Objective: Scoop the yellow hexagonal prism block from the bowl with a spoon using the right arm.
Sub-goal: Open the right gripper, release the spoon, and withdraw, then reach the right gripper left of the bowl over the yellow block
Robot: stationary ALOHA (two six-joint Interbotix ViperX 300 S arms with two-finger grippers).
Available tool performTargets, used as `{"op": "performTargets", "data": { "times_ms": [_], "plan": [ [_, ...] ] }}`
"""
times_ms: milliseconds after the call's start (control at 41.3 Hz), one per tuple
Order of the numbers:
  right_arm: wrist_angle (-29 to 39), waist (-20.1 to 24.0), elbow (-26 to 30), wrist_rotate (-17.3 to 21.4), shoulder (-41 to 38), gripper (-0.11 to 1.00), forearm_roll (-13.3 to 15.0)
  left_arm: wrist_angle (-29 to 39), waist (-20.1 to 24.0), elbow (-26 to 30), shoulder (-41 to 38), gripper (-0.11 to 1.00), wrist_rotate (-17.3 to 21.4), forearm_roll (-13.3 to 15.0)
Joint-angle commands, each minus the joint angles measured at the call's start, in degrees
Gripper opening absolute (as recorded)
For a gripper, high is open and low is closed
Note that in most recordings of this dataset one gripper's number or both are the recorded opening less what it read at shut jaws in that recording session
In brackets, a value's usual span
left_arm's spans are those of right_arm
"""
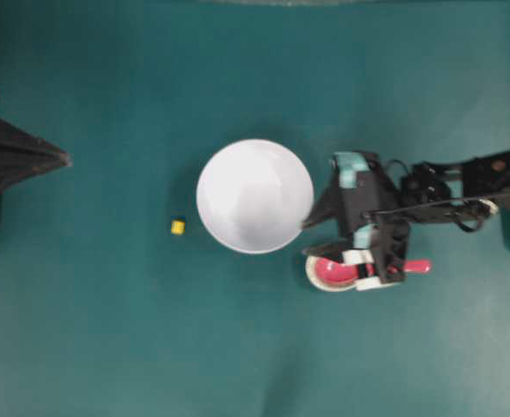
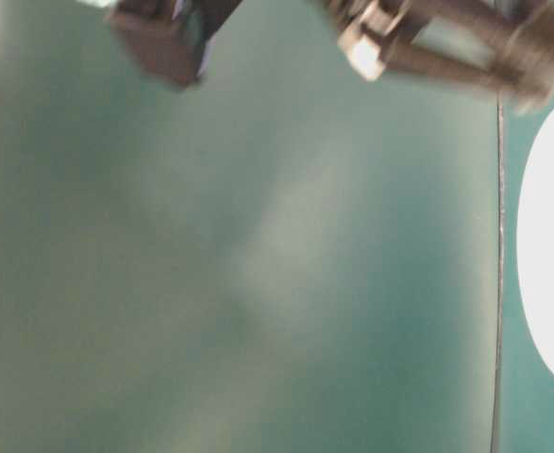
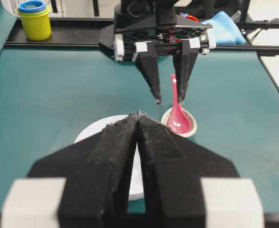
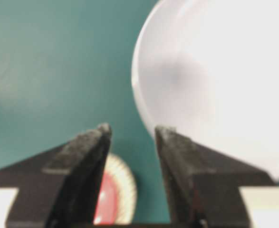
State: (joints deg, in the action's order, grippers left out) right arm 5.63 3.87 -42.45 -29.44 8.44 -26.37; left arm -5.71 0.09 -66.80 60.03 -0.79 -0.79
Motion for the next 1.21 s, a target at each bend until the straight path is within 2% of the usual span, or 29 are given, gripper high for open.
{"op": "performTargets", "data": {
  "times_ms": [0, 145, 339, 485, 654, 897, 1187],
  "plan": [
    [1.67, -1.49, 4.39, -1.58, -0.62, 0.49, 1.76, -0.70, 0.00, 1.67, -0.53, 0.06, -0.09, -0.18],
    [3.69, -2.99, 9.49, -3.16, -3.60, 0.49, 5.63, -0.70, 0.09, 1.67, -0.53, 0.06, -0.09, -0.18],
    [8.35, -3.60, 18.19, -3.69, -9.32, 0.49, 13.80, -0.79, 0.00, 1.58, -0.53, 0.06, -0.09, -0.18],
    [15.91, -3.60, 26.89, -3.69, -14.33, 0.49, 19.51, -0.88, 0.00, 1.67, -0.62, 0.06, -0.09, -0.18],
    [23.64, -3.60, 36.30, -4.04, -19.42, 0.49, 24.61, -1.14, 0.09, 1.58, -0.62, 0.06, -0.09, -0.18],
    [27.77, -3.52, 44.56, -5.45, -24.87, 0.49, 29.00, -1.41, 0.00, 1.58, -0.62, 0.06, -0.09, -0.18],
    [28.21, -1.85, 48.60, -12.22, -30.50, 0.49, 29.18, -1.41, 0.00, 1.58, -0.62, 0.06, -0.09, -0.18]
  ]
}}
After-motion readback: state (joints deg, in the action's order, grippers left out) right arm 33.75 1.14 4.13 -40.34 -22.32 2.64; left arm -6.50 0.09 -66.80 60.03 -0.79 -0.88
